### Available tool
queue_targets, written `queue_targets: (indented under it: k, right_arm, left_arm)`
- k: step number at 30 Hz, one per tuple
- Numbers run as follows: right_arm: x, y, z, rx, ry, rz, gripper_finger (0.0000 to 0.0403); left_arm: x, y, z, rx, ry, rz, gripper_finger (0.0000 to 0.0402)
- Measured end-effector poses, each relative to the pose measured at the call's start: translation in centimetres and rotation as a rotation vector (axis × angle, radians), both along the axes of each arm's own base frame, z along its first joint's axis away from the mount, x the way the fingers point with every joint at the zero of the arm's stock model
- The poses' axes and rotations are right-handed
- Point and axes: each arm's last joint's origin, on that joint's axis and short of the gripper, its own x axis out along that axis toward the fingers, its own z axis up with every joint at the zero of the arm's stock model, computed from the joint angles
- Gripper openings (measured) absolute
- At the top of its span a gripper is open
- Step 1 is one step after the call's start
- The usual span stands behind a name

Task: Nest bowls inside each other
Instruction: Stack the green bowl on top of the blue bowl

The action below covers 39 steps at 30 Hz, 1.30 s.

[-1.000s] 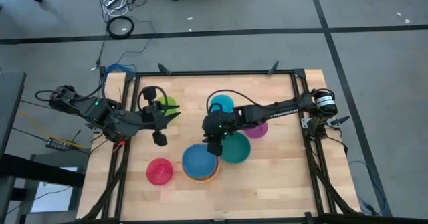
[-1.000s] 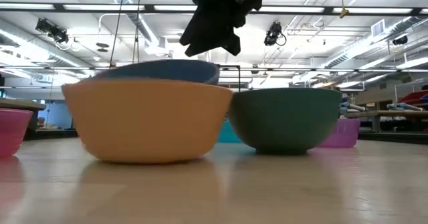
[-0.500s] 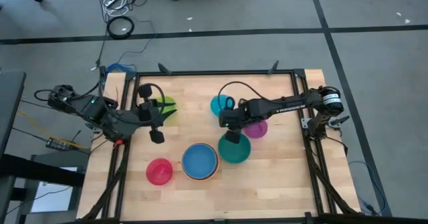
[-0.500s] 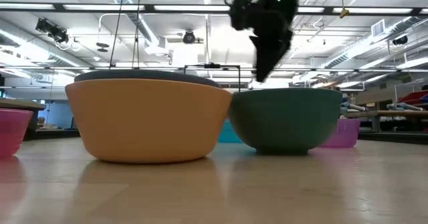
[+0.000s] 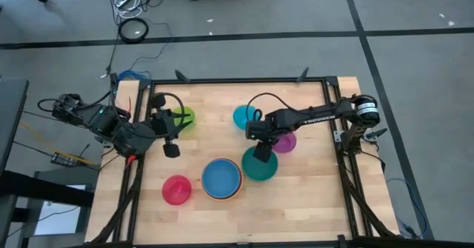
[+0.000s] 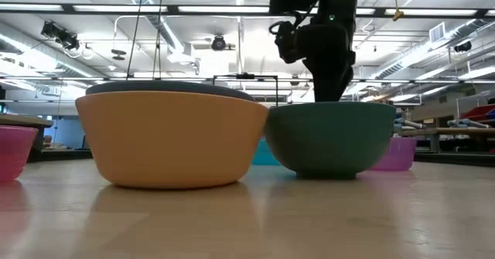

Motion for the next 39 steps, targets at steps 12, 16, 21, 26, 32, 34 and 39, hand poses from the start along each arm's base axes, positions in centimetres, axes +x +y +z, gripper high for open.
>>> queue_targets:
  k: [12, 16, 21, 26, 32, 34, 39]
  right_arm:
    - [-0.5, -0.1, -3.4, -0.017, -0.041, 0.003, 0.0149]
    - [-0.5, -0.2, -3.5, -0.002, -0.044, 0.010, 0.0085]
    - [-0.4, -0.7, -3.4, 0.067, -0.048, 0.022, 0.0010]
    - [-0.6, -1.9, -1.5, 0.108, -0.029, 0.004, 0.0002]
    - [-0.2, -2.4, 4.5, 0.086, -0.238, 0.032, 0.0001]
    - [0.1, -1.9, 6.3, 0.084, -0.333, 0.053, 0.0001]
    - [2.7, 0.7, 6.9, 0.166, -0.554, 0.176, 0.0001]
  left_arm:
    - [0.0, 0.0, 0.0, -0.001, 0.001, 0.001, 0.0099]
    - [0.0, 0.0, 0.0, -0.001, 0.001, 0.001, 0.0099]
    - [-0.2, 0.1, -0.3, 0.027, 0.035, 0.011, 0.0099]
    - [-0.7, 0.5, -0.7, 0.087, 0.092, 0.049, 0.0099]
    - [-1.4, 0.8, -1.3, 0.076, 0.146, 0.084, 0.0099]
    - [-1.7, 1.0, -1.5, 0.063, 0.162, 0.107, 0.0099]
    - [-1.9, 1.1, -1.7, 0.034, 0.162, 0.139, 0.0099]
